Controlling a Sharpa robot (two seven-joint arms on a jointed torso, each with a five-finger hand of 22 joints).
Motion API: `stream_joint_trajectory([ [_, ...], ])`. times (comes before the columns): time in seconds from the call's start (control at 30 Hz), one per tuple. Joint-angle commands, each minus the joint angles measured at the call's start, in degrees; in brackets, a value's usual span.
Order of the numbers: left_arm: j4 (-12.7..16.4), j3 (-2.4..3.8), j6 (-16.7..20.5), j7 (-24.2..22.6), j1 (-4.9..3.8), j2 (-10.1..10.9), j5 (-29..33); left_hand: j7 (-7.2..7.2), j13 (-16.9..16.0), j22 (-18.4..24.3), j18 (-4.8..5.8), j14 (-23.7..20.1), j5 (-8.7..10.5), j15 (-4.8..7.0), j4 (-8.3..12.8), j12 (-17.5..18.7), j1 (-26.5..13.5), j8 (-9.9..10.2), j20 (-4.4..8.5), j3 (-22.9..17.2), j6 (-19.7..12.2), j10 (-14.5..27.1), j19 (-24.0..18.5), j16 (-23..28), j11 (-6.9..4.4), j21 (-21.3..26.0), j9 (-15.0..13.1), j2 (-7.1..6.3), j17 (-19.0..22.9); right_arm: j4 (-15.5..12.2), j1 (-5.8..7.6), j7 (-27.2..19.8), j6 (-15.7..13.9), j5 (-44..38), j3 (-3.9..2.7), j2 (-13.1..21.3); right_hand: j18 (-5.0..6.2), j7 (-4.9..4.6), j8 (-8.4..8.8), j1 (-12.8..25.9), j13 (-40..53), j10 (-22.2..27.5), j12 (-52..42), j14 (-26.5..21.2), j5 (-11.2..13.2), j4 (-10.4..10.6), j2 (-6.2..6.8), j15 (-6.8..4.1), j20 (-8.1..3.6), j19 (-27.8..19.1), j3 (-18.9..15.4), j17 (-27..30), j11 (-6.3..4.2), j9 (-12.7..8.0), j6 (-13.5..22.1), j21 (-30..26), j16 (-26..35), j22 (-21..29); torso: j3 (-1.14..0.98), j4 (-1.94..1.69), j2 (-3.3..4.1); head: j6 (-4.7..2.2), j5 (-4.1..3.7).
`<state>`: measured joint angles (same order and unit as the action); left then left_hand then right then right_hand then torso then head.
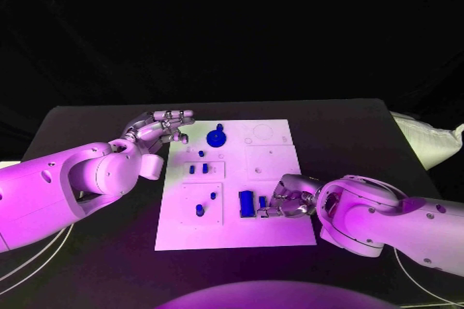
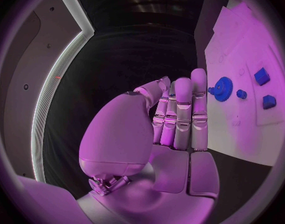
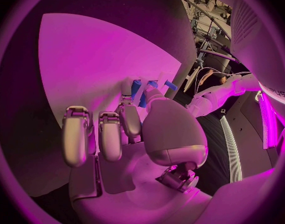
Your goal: Assemble the parts on the task board
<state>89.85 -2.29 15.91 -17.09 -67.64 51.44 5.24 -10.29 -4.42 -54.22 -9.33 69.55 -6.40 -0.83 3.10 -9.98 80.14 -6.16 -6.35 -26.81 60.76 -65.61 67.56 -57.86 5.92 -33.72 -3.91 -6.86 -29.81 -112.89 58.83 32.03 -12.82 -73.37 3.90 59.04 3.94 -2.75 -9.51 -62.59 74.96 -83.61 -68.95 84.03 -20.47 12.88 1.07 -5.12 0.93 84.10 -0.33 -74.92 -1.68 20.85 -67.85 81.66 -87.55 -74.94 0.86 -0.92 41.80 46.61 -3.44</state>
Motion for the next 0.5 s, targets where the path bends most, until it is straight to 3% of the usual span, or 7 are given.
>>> stream_joint_trajectory([
  [0.03,0.06,0.03,-1.06,-0.21,0.0,-0.08,0.18,0.08,0.05,0.05,-1.11,-0.39,-0.06,-0.03,-0.13,-0.34,-0.14,-0.24,-0.11,0.34,-0.5,0.25,-0.22,0.35,-0.01,0.22,0.05,0.43,0.06,-0.12,-0.05,-0.58,0.75,-0.62,0.01,0.37,-0.98,0.24,-0.34,-1.31,2.92,-0.28,0.26,5.27,2.06,-0.79,0.18,-0.35,-0.35,1.15,-0.56,-11.58,-0.08,0.12,-0.11,0.28,-0.31,-1.23,-0.01,-0.04,-0.03,0.0,-0.02],
  [0.23,0.05,0.02,-1.08,-0.17,0.01,-0.07,0.18,0.08,0.05,0.05,-1.11,-0.39,-0.06,-0.03,-0.13,-0.34,-0.14,-0.24,-0.11,0.34,-0.5,0.25,-0.22,0.35,-0.01,0.22,0.05,0.43,0.06,0.06,-0.05,-1.07,1.57,-0.77,0.01,0.67,-0.96,0.17,-0.4,-5.73,3.01,-0.23,0.55,5.26,10.17,-3.66,-0.44,-0.32,-0.34,1.1,-0.76,-11.57,-0.03,0.25,0.08,0.2,-0.28,-1.2,-0.04,0.06,0.01,-0.05,-0.02],
  [0.5,0.05,0.02,-1.16,-0.11,0.03,-0.13,0.18,0.08,0.05,0.05,-1.11,-0.39,-0.06,-0.03,-0.13,-0.34,-0.14,-0.24,-0.11,0.34,-0.5,0.25,-0.22,0.35,-0.01,0.22,0.05,0.43,0.06,1.31,-0.05,-1.21,1.97,-0.81,0.01,0.15,-0.99,0.18,-0.44,-6.43,3.13,-0.29,0.48,5.29,11.31,-4.04,-1.35,-0.3,-0.31,1.13,-0.73,-11.69,-0.03,0.27,0.07,0.25,-0.36,-1.31,0.0,-0.06,-0.01,-0.02,-0.1],
])
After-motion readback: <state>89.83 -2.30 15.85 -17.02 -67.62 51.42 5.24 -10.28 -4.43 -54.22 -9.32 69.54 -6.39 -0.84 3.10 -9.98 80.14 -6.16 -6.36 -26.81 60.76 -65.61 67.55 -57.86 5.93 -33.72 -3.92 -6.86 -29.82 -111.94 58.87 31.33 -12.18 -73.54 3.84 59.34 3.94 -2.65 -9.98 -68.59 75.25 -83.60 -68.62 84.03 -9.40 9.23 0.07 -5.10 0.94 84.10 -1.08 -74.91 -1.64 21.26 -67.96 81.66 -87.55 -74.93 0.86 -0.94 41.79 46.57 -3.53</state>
